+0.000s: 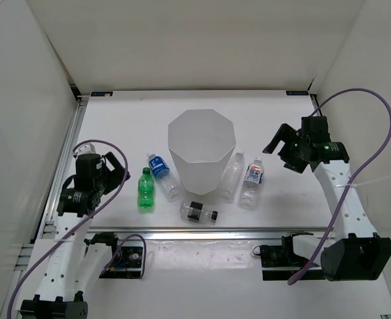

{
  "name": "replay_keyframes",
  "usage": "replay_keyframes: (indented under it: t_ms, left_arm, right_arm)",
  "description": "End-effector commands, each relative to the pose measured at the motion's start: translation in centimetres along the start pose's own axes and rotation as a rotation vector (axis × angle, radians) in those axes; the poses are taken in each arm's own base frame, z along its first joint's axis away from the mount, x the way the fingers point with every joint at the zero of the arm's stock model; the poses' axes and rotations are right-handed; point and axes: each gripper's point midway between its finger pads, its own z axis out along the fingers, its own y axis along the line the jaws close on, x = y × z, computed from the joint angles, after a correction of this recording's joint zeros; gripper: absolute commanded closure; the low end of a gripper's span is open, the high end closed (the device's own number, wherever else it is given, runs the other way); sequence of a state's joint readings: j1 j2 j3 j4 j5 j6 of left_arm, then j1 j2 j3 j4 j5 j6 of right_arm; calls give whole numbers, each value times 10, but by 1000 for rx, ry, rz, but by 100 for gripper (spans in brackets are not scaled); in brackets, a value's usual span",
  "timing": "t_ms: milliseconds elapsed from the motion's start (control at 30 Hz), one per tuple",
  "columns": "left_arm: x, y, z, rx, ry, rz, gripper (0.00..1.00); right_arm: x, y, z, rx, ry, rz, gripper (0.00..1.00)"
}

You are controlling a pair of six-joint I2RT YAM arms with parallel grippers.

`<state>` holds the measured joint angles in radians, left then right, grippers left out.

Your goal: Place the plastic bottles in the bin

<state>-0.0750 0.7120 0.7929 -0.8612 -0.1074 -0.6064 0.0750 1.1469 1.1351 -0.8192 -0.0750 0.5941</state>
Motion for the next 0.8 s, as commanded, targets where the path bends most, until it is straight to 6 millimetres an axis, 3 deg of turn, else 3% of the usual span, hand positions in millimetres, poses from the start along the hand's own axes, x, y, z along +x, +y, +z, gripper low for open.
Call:
replay_keyframes:
  t_ms: [0,233,333,467,633,767]
  left_arm:
    - [-20,1,-14,-26,-63,6,0]
    - [-25,-24,-39,99,-60,-99,0]
    - [-15,-19,-41,103,-60,-149,0]
    - [5,-5,-36,67,-29,-166,0]
    - [10,-4,-36,72,-19,-165,0]
    - [18,-4,-28,57,37,-150,0]
  right_arm:
    - [4,-3,-6,22,6,-27,0]
    - [45,-14,15,-52,60,7,0]
    - [56,-16,28,-58,101,4,0]
    - [71,-32,61,50,209,-45,0]
    - [77,-47,90,125,246,-61,0]
    - [99,-69,114,202,341,-48,5]
